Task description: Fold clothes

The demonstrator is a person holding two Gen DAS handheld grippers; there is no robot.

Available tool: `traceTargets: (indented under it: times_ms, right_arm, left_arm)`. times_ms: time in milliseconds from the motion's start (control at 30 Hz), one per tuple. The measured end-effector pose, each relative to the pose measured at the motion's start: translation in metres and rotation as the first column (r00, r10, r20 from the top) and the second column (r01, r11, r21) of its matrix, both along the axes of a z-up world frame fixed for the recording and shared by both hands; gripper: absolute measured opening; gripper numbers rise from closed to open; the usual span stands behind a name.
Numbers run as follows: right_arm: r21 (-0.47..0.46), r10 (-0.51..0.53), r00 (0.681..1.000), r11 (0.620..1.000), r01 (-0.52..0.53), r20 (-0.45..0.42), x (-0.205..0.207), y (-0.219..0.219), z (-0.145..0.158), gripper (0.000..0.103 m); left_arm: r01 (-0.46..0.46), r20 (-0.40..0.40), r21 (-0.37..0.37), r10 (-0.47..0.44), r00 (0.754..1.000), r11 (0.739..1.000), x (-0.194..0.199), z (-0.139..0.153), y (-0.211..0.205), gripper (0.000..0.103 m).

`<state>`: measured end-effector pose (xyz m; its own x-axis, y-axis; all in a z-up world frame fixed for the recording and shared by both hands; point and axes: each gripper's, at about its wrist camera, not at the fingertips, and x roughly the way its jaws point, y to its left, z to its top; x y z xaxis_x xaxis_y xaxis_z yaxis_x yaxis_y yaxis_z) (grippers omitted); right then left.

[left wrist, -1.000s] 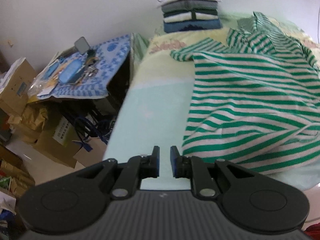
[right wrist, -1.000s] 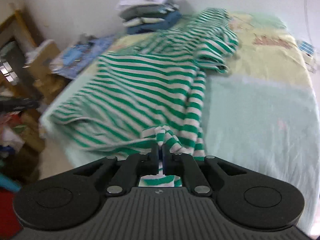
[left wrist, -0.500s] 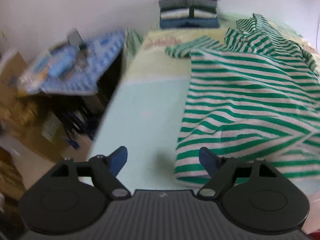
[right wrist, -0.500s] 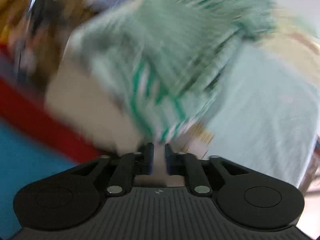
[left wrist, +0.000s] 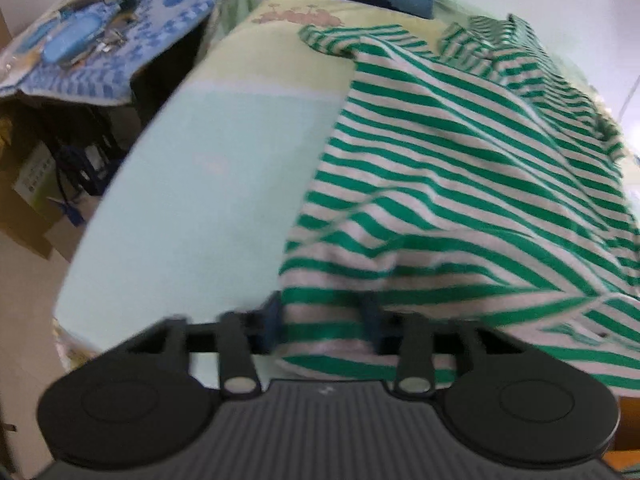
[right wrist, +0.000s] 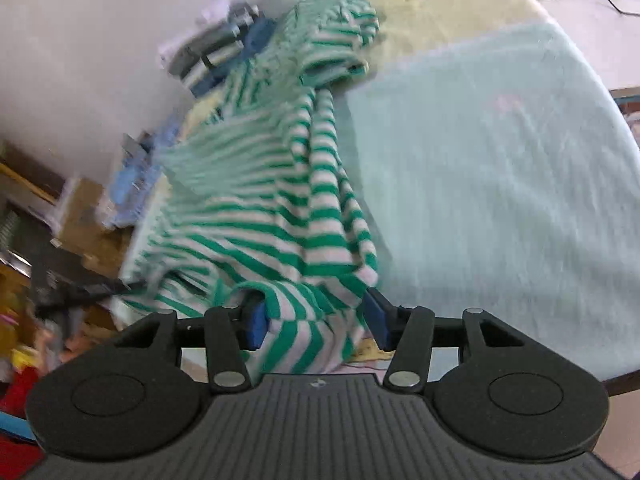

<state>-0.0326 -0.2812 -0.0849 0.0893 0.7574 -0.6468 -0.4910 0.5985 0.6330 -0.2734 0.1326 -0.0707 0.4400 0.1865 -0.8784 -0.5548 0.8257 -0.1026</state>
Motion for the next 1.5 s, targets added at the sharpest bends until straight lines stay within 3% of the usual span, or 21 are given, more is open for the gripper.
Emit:
traceTargets:
  times_ms: [100,167,267,367,400,433,467,500,700,833,933,1000,1067,1167,1200,1233,1300,1400,1500]
  right_arm:
    - [0.063,-0.069,0.997,0.996,0.070,-0.029,0.009,-0.020,0.012,0.060]
    - [0.047,-0.141,0.989,0.989,0.143,-0.047,0.011,-0.023,0.009,0.063]
    - [-0.018,-0.125,0.991,0.992,0.124,-0.044,0.007,-0.006,0.000,0.063]
    - [-0.126,-0.088,0.991,0.987,0.100,0.103,-0.012,0.020,0.000,0.059]
    - [-0.132,-0.061,0.991,0.988,0.077,0.122,-0.015,0.023,0.000,0.056]
    - [-0.138,-0.033,0.990,0.989,0.053,0.139,-0.019,0.025,-0.001,0.043]
    - [-0.142,-0.004,0.992,0.990,0.022,0.124,-0.021,0.029,-0.003,0.016]
    - [-0.145,0.025,0.994,0.989,-0.009,0.109,-0.024,0.032,-0.005,0.010]
    - [-0.100,0.166,0.973,0.983,-0.151,0.159,-0.025,0.016,0.019,0.008]
    - [-0.197,0.288,0.938,0.948,-0.250,0.192,-0.024,0.000,0.027,0.004]
    - [-0.280,0.324,0.926,0.923,-0.264,0.194,-0.024,-0.004,0.022,0.000]
    - [-0.297,0.333,0.929,0.914,-0.276,0.162,-0.019,-0.003,0.015,0.003]
    - [-0.306,0.351,0.926,0.905,-0.297,0.139,-0.017,0.004,0.014,0.015]
    - [-0.268,0.286,0.932,0.937,-0.224,0.222,-0.006,0.005,0.036,0.031]
    - [-0.236,0.244,0.939,0.954,-0.187,0.241,0.003,0.004,0.043,0.035]
    - [-0.194,0.174,0.951,0.973,-0.125,0.258,0.016,0.006,0.048,0.041]
    - [-0.141,0.060,0.958,0.990,-0.021,0.280,0.043,0.018,0.052,0.043]
    - [-0.144,-0.033,0.929,0.985,0.092,0.368,0.072,0.058,0.048,0.048]
    - [-0.176,-0.039,0.891,0.975,0.133,0.453,0.094,0.104,0.035,0.052]
  left_arm:
    - [0.016,-0.016,0.045,-0.016,1.000,0.999,0.000,0.000,-0.010,0.006]
    - [0.012,-0.021,0.064,-0.011,1.000,0.998,0.000,0.000,-0.012,0.002]
    - [0.000,-0.022,0.070,0.001,1.000,0.998,0.001,0.002,-0.010,0.000]
    - [-0.008,-0.010,0.087,0.008,1.000,0.996,-0.003,0.012,-0.012,0.000]
    - [-0.011,0.000,0.092,0.011,1.000,0.996,-0.006,0.018,-0.014,0.000]
    - [-0.016,0.013,0.096,0.015,1.000,0.995,-0.011,0.025,-0.017,0.000]
    - [-0.021,0.027,0.099,0.019,0.999,0.995,-0.015,0.033,-0.020,0.000]
    - [-0.027,0.040,0.103,0.023,0.999,0.994,-0.020,0.040,-0.023,0.000]
    - [-0.062,0.087,0.101,0.053,0.995,0.993,-0.055,0.073,-0.033,0.000]
    - [-0.083,0.056,0.088,0.078,0.995,0.993,-0.076,0.076,-0.037,0.000]
    - [-0.081,-0.030,0.090,0.084,0.996,0.993,-0.083,0.056,-0.040,0.000]
    - [-0.073,-0.113,0.115,0.086,0.990,0.991,-0.085,0.038,-0.038,0.000]
    - [-0.088,-0.142,0.113,0.103,0.984,0.990,-0.089,0.035,-0.029,0.000]
    - [-0.082,-0.088,0.184,0.099,0.991,0.980,-0.086,0.057,-0.020,0.003]
    - [-0.070,-0.060,0.212,0.085,0.995,0.975,-0.081,0.067,-0.017,0.007]
    - [-0.052,-0.032,0.233,0.061,0.998,0.971,-0.070,0.075,-0.013,0.028]
    - [-0.010,0.015,0.281,0.006,1.000,0.960,-0.042,0.084,-0.009,0.046]
    - [0.070,0.041,0.352,-0.091,0.995,0.933,0.014,0.082,-0.010,0.047]
    - [0.146,0.026,0.355,-0.166,0.986,0.923,0.073,0.065,-0.005,0.055]
